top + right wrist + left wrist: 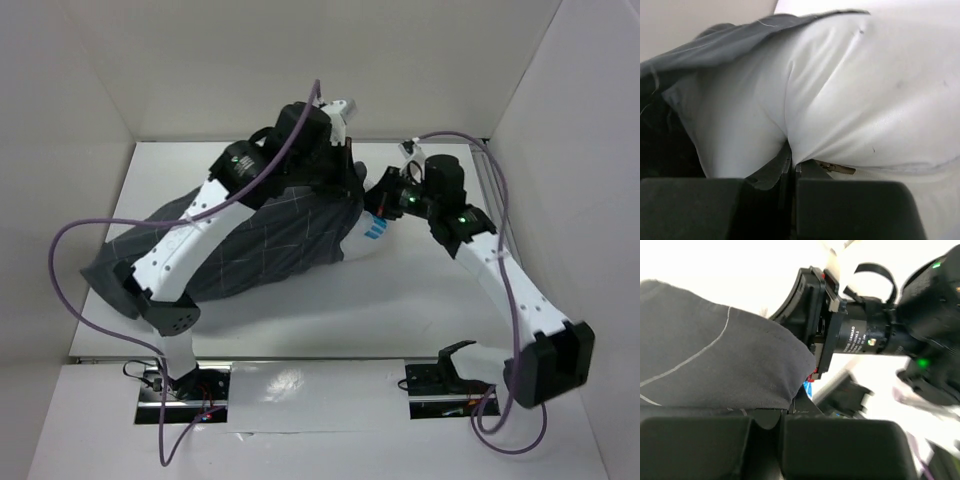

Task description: Put the pillow into the pillowcase

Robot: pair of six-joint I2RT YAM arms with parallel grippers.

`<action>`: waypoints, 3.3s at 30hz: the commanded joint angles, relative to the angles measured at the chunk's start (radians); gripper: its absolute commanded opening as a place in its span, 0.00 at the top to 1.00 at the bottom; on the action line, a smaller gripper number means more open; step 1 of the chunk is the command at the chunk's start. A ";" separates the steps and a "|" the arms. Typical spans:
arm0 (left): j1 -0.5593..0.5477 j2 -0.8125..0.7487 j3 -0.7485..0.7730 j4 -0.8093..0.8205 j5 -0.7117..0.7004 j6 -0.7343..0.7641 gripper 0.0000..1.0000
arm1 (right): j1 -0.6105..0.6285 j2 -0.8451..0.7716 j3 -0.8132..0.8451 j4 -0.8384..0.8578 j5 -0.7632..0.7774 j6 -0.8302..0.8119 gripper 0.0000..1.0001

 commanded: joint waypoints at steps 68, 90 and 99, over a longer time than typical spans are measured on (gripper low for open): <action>0.127 0.192 0.170 0.601 0.747 -0.239 1.00 | -0.064 -0.023 -0.212 0.556 -0.117 0.332 1.00; 0.099 0.051 -0.098 0.317 0.570 -0.021 0.16 | 0.004 0.236 -0.347 0.679 0.078 0.409 0.91; 0.002 -0.186 -0.443 0.035 -0.136 0.125 0.18 | -0.118 0.068 -0.285 0.220 0.111 0.222 0.13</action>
